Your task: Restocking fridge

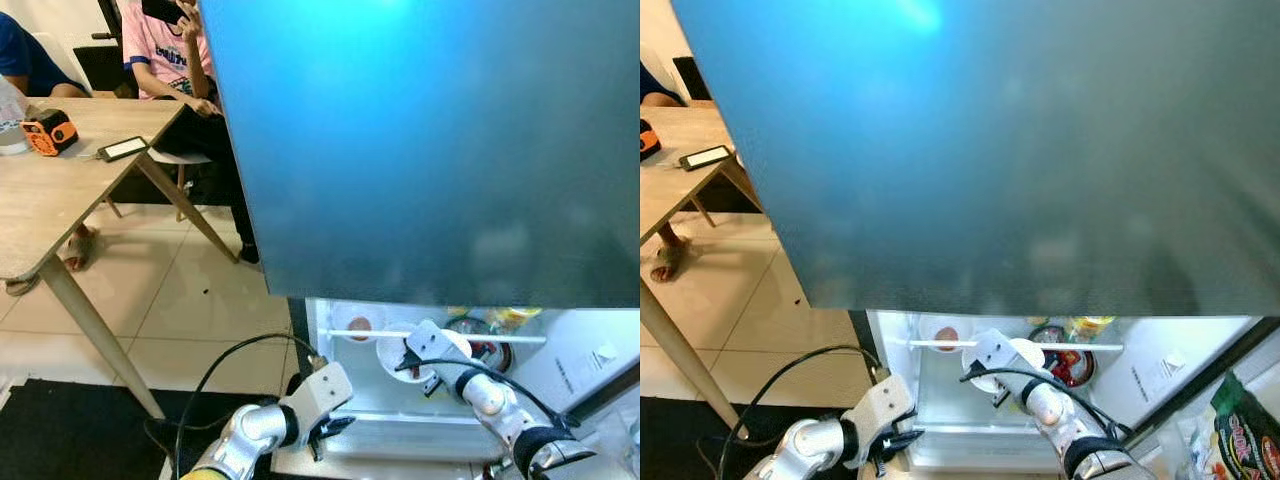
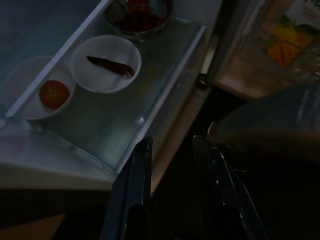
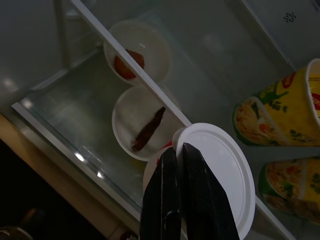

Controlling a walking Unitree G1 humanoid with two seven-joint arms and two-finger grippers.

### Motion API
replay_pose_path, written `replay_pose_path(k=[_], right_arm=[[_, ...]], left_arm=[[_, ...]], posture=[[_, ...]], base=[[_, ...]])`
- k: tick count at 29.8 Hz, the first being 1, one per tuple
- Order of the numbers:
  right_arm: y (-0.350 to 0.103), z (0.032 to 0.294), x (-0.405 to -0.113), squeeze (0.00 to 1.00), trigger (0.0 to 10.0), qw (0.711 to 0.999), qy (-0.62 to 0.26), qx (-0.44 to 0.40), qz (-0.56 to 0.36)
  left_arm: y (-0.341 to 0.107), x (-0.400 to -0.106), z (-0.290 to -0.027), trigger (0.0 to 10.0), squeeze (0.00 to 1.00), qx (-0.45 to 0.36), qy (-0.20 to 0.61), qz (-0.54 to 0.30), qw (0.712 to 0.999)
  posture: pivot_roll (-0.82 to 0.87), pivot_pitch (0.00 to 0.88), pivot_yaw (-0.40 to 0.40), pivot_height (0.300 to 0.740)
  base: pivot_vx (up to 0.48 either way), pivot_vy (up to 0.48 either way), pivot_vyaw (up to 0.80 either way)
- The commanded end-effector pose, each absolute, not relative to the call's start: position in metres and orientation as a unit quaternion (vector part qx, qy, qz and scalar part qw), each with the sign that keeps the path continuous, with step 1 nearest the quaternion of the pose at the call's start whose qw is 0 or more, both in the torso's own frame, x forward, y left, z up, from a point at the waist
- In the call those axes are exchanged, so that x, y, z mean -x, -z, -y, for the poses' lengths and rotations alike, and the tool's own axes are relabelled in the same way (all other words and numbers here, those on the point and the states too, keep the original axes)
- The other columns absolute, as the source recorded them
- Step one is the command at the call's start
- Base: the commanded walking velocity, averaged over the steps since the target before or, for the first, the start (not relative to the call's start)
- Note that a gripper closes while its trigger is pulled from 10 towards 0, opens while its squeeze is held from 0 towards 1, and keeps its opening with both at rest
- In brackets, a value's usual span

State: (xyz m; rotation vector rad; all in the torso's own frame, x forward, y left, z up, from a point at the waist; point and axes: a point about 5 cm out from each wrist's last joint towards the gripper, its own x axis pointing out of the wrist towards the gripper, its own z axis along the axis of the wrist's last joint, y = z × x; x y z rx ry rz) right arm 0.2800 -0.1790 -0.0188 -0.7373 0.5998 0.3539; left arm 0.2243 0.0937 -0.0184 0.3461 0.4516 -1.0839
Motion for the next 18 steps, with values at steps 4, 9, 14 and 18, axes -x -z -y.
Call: replay_pose_path(k=[4, 9, 14, 18], right_arm=[[0.011, 0.172, -0.288, 0.0, 10.0, 0.883, -0.173, 0.345, -0.266], [0.004, 0.169, -0.296, 0.0, 10.0, 0.889, -0.17, 0.344, -0.249], [-0.006, 0.165, -0.305, 0.0, 10.0, 0.895, -0.169, 0.344, -0.229], [-0.021, 0.161, -0.319, 0.0, 10.0, 0.895, -0.185, 0.354, -0.196]], left_arm=[[0.016, -0.228, -0.093, 10.0, 0.0, -0.156, 0.492, -0.196, 0.834], [0.013, -0.231, -0.094, 10.0, 0.0, -0.152, 0.48, -0.188, 0.843], [0.013, -0.232, -0.096, 10.0, 0.0, -0.149, 0.475, -0.181, 0.848], [0.011, -0.235, -0.097, 10.0, 0.0, -0.147, 0.455, -0.168, 0.862]], posture=[[-0.01, 0.0, 0.022, 0.625], [-0.01, 0.0, 0.024, 0.605], [0.0, 0.0, 0.026, 0.59], [0.0, 0.0, 0.027, 0.57]], base=[[0.0, 0.0, 0.0], [0.0, 0.0, 0.0], [0.0, 0.0, 0.0], [0.0, 0.0, 0.0]])
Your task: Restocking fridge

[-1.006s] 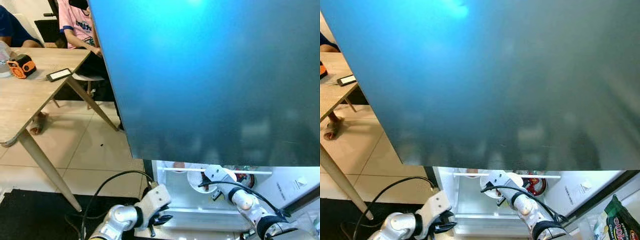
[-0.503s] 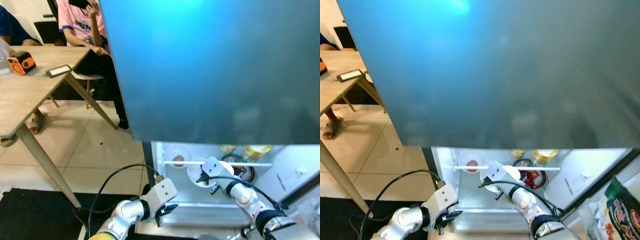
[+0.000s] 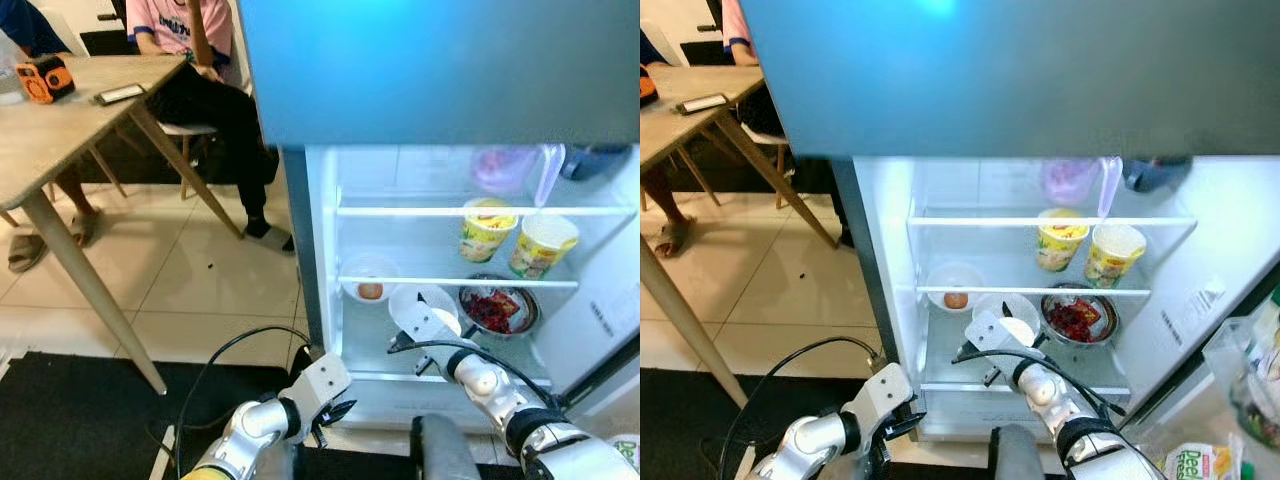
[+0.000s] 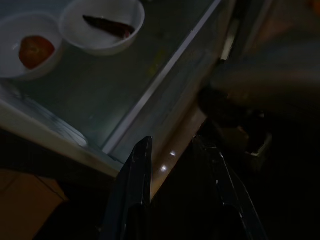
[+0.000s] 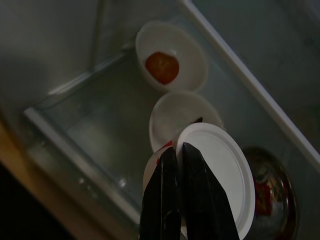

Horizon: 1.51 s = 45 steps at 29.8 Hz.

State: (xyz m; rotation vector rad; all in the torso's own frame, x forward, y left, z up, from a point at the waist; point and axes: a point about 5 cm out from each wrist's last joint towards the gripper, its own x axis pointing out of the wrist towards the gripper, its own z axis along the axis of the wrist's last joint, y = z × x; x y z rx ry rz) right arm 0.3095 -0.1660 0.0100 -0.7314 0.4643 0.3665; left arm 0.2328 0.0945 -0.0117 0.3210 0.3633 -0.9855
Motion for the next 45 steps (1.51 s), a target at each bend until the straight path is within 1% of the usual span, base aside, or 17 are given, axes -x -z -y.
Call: replay_pose_path(k=[1, 6, 9, 11, 12, 16, 21, 24, 27, 28, 30, 32, 33, 37, 40, 41, 45], right_arm=[[-0.025, 0.16, -0.321, 0.0, 10.0, 0.895, -0.19, 0.357, -0.189], [-0.041, 0.158, -0.333, 0.0, 10.0, 0.899, -0.206, 0.352, -0.16], [-0.055, 0.153, -0.339, 0.0, 10.0, 0.898, -0.254, 0.338, -0.126], [-0.061, 0.151, -0.341, 0.0, 10.0, 0.888, -0.285, 0.341, -0.115], [-0.061, 0.151, -0.341, 0.0, 10.0, 0.888, -0.285, 0.341, -0.115], [-0.073, 0.151, -0.342, 0.0, 10.0, 0.86, -0.349, 0.362, -0.089], [-0.099, 0.15, -0.351, 0.0, 10.0, 0.854, -0.374, 0.358, -0.044], [-0.106, 0.149, -0.352, 0.0, 10.0, 0.848, -0.391, 0.356, -0.035], [-0.111, 0.149, -0.349, 0.0, 10.0, 0.826, -0.44, 0.349, -0.041], [-0.111, 0.149, -0.349, 0.0, 10.0, 0.826, -0.44, 0.349, -0.041], [-0.113, 0.151, -0.345, 0.0, 10.0, 0.808, -0.473, 0.348, -0.05], [-0.12, 0.154, -0.348, 0.0, 10.0, 0.806, -0.466, 0.363, -0.041], [-0.125, 0.155, -0.351, 0.0, 10.0, 0.812, -0.449, 0.372, -0.03], [-0.132, 0.154, -0.357, 0.0, 10.0, 0.819, -0.423, 0.387, -0.016], [-0.136, 0.15, -0.367, 0.0, 10.0, 0.831, -0.368, 0.416, -0.012], [-0.135, 0.148, -0.37, 0.0, 10.0, 0.832, -0.355, 0.426, -0.017], [-0.131, 0.14, -0.372, 0.0, 10.0, 0.829, -0.348, 0.437, -0.033]], left_arm=[[0.011, -0.236, -0.097, 10.0, 0.0, -0.148, 0.45, -0.164, 0.865], [0.01, -0.239, -0.101, 10.0, 0.0, -0.15, 0.432, -0.161, 0.875], [0.011, -0.24, -0.104, 10.0, 0.0, -0.148, 0.422, -0.159, 0.88], [0.011, -0.24, -0.105, 10.0, 0.0, -0.149, 0.419, -0.159, 0.881], [0.011, -0.24, -0.105, 10.0, 0.0, -0.149, 0.419, -0.159, 0.881], [0.012, -0.24, -0.106, 10.0, 0.0, -0.151, 0.414, -0.156, 0.884], [0.011, -0.241, -0.106, 10.0, 0.0, -0.151, 0.411, -0.153, 0.886], [0.011, -0.241, -0.106, 10.0, 0.0, -0.151, 0.411, -0.153, 0.886], [0.011, -0.241, -0.105, 10.0, 0.0, -0.151, 0.41, -0.151, 0.887], [0.011, -0.241, -0.105, 10.0, 0.0, -0.151, 0.41, -0.151, 0.887], [0.011, -0.241, -0.106, 10.0, 0.0, -0.151, 0.41, -0.149, 0.887], [0.011, -0.241, -0.105, 10.0, 0.0, -0.15, 0.409, -0.148, 0.888], [0.011, -0.241, -0.105, 10.0, 0.0, -0.151, 0.408, -0.148, 0.888], [0.011, -0.242, -0.105, 10.0, 0.0, -0.15, 0.408, -0.147, 0.888], [0.01, -0.243, -0.103, 10.0, 0.0, -0.15, 0.41, -0.143, 0.888], [0.009, -0.243, -0.103, 10.0, 0.0, -0.15, 0.41, -0.142, 0.888], [0.009, -0.243, -0.103, 10.0, 0.0, -0.152, 0.413, -0.14, 0.887]], posture=[[0.0, 0.0, 0.027, 0.565], [-0.01, 0.0, 0.028, 0.545], [-0.01, 0.0, 0.029, 0.535], [-0.01, 0.0, 0.031, 0.535], [-0.01, 0.0, 0.031, 0.535], [-0.01, 0.0, 0.034, 0.535], [-0.01, 0.0, 0.033, 0.535], [-0.01, 0.0, 0.033, 0.535], [-0.01, 0.0, 0.031, 0.535], [-0.01, 0.0, 0.031, 0.535], [-0.01, 0.0, 0.029, 0.535], [0.0, 0.0, 0.029, 0.535], [-0.01, 0.0, 0.031, 0.535], [-0.01, 0.0, 0.031, 0.535], [-0.01, 0.0, 0.033, 0.535], [-0.01, 0.0, 0.033, 0.535], [-0.01, 0.0, 0.034, 0.535]], base=[[0.0, 0.0, 0.0], [0.0, 0.0, 0.0], [0.0, 0.0, 0.0], [0.0, 0.0, 0.0], [0.0, 0.0, 0.0], [0.0, 0.0, 0.0], [0.0, 0.0, 0.0], [0.0, 0.0, 0.0], [0.0, 0.0, 0.0], [0.0, 0.0, 0.0], [0.0, 0.0, 0.0], [0.0, 0.0, 0.0], [0.0, 0.0, 0.0], [0.0, 0.0, 0.0], [0.0, 0.0, 0.0], [0.0, 0.0, 0.0], [0.0, 0.0, 0.0]])
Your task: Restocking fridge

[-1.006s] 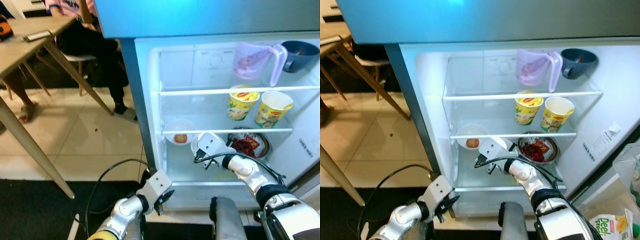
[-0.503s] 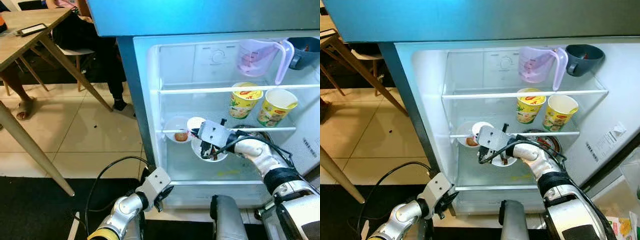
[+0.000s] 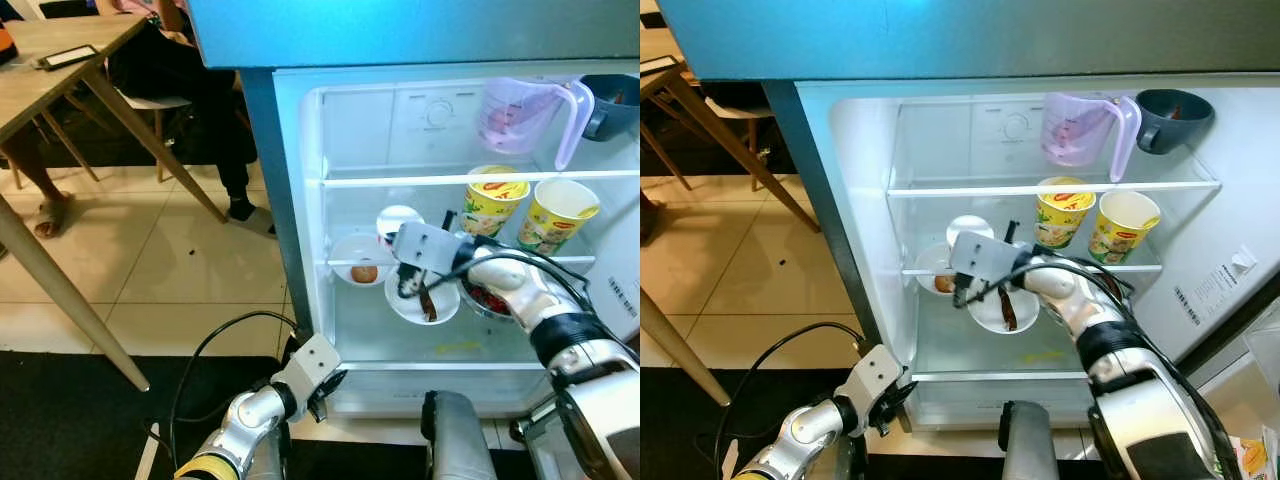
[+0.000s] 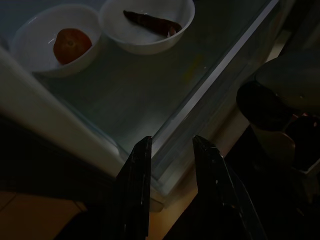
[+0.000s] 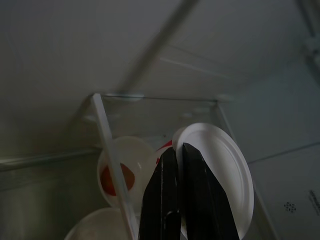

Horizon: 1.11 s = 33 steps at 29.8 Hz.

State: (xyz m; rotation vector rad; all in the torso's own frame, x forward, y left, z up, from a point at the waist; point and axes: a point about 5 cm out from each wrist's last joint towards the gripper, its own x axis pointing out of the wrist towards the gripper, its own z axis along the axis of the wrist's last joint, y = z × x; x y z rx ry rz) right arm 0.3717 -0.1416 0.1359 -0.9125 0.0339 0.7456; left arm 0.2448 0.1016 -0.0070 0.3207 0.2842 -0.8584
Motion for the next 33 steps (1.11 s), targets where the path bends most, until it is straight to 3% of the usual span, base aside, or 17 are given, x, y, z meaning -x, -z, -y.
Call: replay_pose_path(k=[1, 6, 14, 24, 25, 26, 33], right_arm=[[-0.129, 0.138, -0.375, 0.0, 10.0, 0.825, -0.333, 0.454, -0.05], [-0.129, 0.143, -0.383, 0.0, 10.0, 0.82, -0.277, 0.494, -0.076], [-0.135, 0.144, -0.391, 0.0, 10.0, 0.845, -0.214, 0.483, -0.085], [-0.14, 0.144, -0.396, 0.0, 10.0, 0.851, -0.172, 0.487, -0.09], [-0.14, 0.145, -0.397, 0.38, 10.0, 0.85, -0.165, 0.493, -0.09], [-0.141, 0.146, -0.397, 0.97, 10.0, 0.849, -0.158, 0.497, -0.09], [-0.15, 0.149, -0.401, 0.98, 10.0, 0.86, -0.107, 0.495, -0.062]], left_arm=[[0.009, -0.242, -0.102, 10.0, 0.0, -0.153, 0.415, -0.139, 0.886], [0.01, -0.241, -0.102, 10.0, 0.0, -0.155, 0.416, -0.139, 0.885], [0.01, -0.24, -0.101, 10.0, 0.0, -0.156, 0.415, -0.138, 0.886], [0.01, -0.24, -0.101, 10.0, 0.0, -0.159, 0.416, -0.135, 0.885], [0.01, -0.24, -0.101, 10.0, 0.0, -0.159, 0.415, -0.135, 0.886], [0.009, -0.24, -0.101, 10.0, 0.0, -0.159, 0.415, -0.134, 0.886], [0.008, -0.241, -0.101, 10.0, 0.0, -0.158, 0.411, -0.131, 0.888]], posture=[[-0.01, 0.0, 0.033, 0.535], [0.0, 0.0, 0.03, 0.535], [0.0, 0.0, 0.026, 0.535], [0.01, 0.0, 0.027, 0.535], [0.01, 0.0, 0.027, 0.535], [0.01, 0.0, 0.026, 0.535], [0.01, 0.0, 0.023, 0.535]], base=[[0.0, 0.0, 0.0], [0.0, 0.0, 0.0], [0.0, 0.0, 0.0], [0.0, 0.0, 0.0], [0.0, 0.0, 0.0], [0.0, 0.0, 0.0], [0.0, 0.0, 0.0]])
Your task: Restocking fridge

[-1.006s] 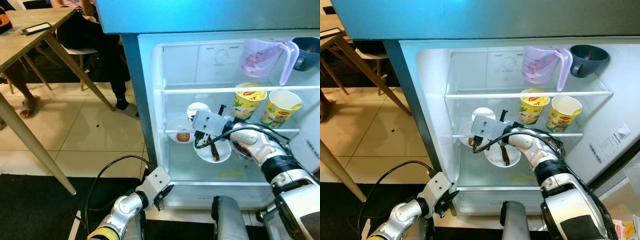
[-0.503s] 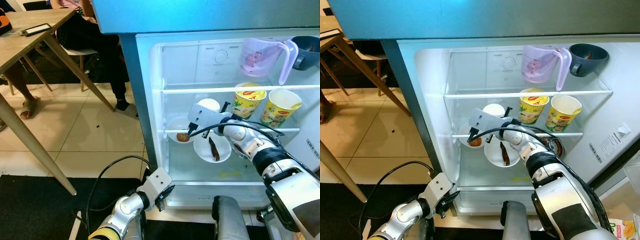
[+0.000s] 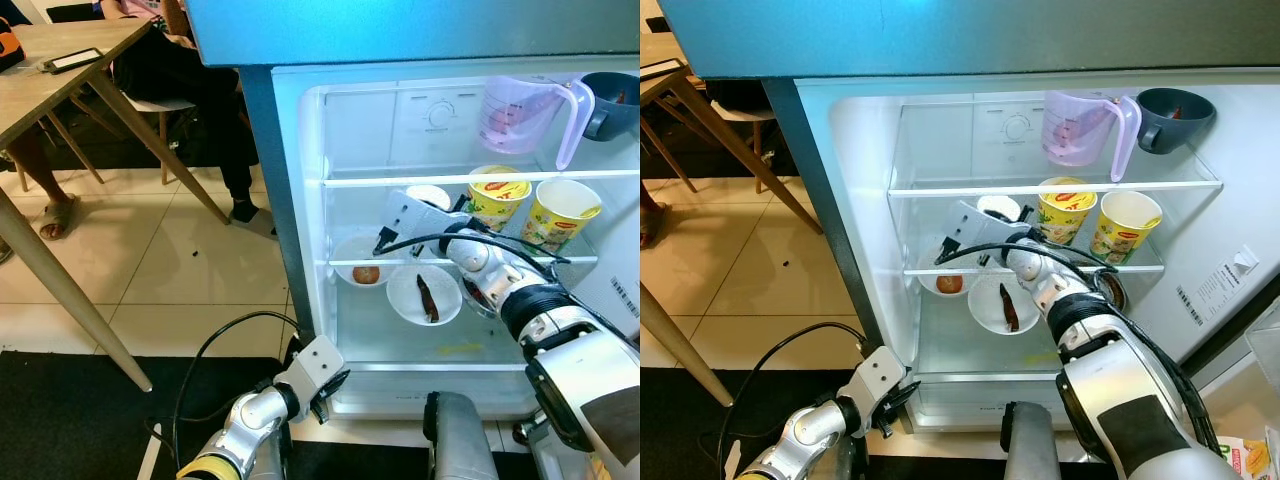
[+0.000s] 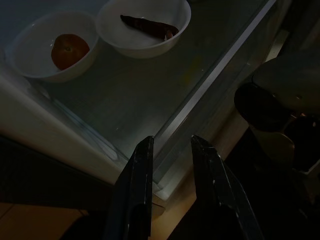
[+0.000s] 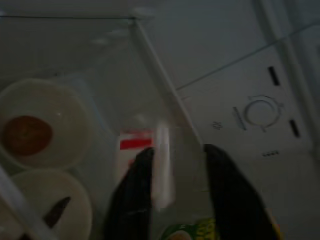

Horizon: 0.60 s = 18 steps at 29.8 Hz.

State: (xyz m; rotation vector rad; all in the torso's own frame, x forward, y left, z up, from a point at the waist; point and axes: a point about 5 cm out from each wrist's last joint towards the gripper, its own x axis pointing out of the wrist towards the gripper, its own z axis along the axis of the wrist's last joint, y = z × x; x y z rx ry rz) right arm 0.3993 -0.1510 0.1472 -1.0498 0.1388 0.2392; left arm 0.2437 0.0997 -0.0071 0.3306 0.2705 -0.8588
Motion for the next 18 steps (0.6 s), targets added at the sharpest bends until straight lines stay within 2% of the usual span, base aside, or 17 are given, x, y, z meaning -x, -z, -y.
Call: replay_pose_path(k=[1, 2, 9, 18], right_arm=[[-0.151, 0.149, -0.401, 0.33, 10.0, 0.866, -0.101, 0.486, -0.06], [-0.152, 0.149, -0.401, 0.0, 10.0, 0.87, -0.099, 0.479, -0.059], [-0.158, 0.148, -0.401, 0.0, 10.0, 0.9, -0.149, 0.406, -0.054], [-0.158, 0.158, -0.397, 0.0, 10.0, 0.9, -0.209, 0.378, -0.057]], left_arm=[[0.008, -0.242, -0.101, 10.0, 0.0, -0.158, 0.41, -0.131, 0.889], [0.008, -0.242, -0.102, 10.0, 0.0, -0.158, 0.41, -0.131, 0.889], [0.007, -0.245, -0.102, 10.0, 0.0, -0.16, 0.41, -0.131, 0.888], [0.007, -0.246, -0.1, 10.0, 0.0, -0.161, 0.412, -0.131, 0.887]], posture=[[0.01, 0.0, 0.024, 0.535], [0.01, 0.0, 0.025, 0.535], [-0.01, 0.0, 0.033, 0.535], [-0.01, 0.0, 0.036, 0.535]], base=[[0.0, 0.0, 0.0], [0.0, 0.0, 0.0], [0.0, 0.0, 0.0], [0.0, 0.0, 0.0]])
